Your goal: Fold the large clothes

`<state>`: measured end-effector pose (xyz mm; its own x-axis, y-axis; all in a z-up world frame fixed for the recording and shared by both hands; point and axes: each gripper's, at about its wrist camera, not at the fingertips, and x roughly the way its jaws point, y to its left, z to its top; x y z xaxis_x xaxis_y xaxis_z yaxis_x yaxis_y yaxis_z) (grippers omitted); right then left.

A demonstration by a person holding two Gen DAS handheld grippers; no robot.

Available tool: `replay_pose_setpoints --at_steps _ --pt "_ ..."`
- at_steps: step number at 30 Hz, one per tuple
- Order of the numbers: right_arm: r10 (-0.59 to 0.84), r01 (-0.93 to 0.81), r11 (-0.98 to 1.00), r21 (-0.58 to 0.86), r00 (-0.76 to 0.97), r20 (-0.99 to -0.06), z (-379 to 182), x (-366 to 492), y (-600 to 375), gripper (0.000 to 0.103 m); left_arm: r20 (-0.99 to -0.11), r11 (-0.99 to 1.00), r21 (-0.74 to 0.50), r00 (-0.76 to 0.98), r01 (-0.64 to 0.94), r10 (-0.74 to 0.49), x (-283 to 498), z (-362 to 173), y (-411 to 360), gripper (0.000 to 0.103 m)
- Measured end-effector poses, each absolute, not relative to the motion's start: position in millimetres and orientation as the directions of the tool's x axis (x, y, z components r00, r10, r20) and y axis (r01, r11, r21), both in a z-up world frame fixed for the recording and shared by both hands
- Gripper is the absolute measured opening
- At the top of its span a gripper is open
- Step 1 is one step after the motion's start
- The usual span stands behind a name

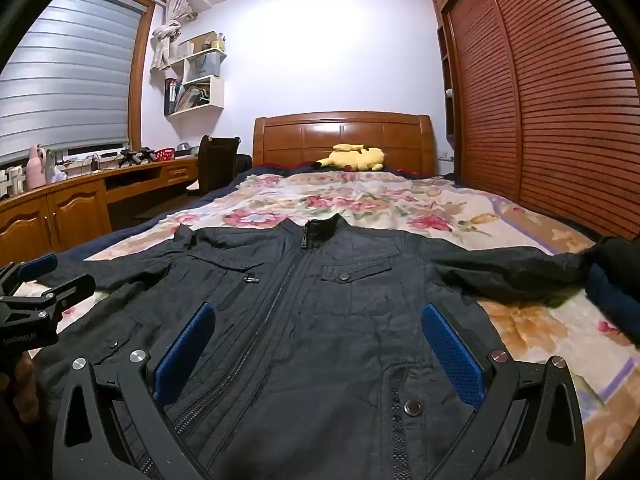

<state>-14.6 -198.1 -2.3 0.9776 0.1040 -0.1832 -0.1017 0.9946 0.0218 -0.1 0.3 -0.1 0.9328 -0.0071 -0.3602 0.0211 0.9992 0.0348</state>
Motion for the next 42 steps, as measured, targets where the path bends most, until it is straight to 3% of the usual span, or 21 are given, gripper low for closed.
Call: replay_pose_setpoints --at_steps 42 --pt "0.103 -0.101 0.995 0.024 0.978 -0.182 -2.7 -16.3 -197.1 0.103 -0.349 0.999 0.038 0.937 0.017 -0.003 -1.9 1.9 1.0 0.103"
